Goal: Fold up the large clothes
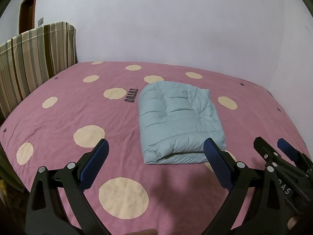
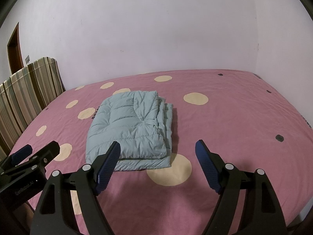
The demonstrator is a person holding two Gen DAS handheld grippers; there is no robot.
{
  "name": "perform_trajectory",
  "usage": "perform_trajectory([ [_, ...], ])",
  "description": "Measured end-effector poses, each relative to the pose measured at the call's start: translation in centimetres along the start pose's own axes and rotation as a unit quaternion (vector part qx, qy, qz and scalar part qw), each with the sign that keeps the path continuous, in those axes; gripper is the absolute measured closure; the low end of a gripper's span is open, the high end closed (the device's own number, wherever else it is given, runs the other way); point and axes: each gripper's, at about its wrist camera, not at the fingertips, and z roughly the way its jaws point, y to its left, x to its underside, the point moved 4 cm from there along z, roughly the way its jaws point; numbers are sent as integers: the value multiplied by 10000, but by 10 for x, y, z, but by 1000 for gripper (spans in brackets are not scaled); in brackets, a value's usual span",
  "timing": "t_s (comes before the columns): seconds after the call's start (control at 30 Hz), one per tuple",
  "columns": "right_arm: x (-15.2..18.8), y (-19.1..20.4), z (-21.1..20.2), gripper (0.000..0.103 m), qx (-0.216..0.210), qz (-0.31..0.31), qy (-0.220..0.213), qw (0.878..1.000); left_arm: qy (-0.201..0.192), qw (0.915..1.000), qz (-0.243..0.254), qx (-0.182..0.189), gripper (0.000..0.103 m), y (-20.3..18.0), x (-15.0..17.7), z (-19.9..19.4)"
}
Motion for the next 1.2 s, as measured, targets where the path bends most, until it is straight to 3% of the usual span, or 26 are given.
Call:
perform_trajectory([
  [0.6, 2, 1, 4, 25, -13, -8, 50, 10000, -65, 9999, 104, 57, 2, -2, 1, 2],
  [0.83, 4, 0, 9, 25, -62, -17, 88, 9999, -172, 9992, 130, -334, 2, 1, 1, 3],
  [0.93, 4, -1, 12, 25, -77, -13, 108, 9999, -84, 9996, 141, -209, 2, 2, 1, 7],
  [1.2, 1, -30, 28, 25, 175, 167, 136, 9996, 134, 9995, -179, -236, 2, 38, -3, 42],
])
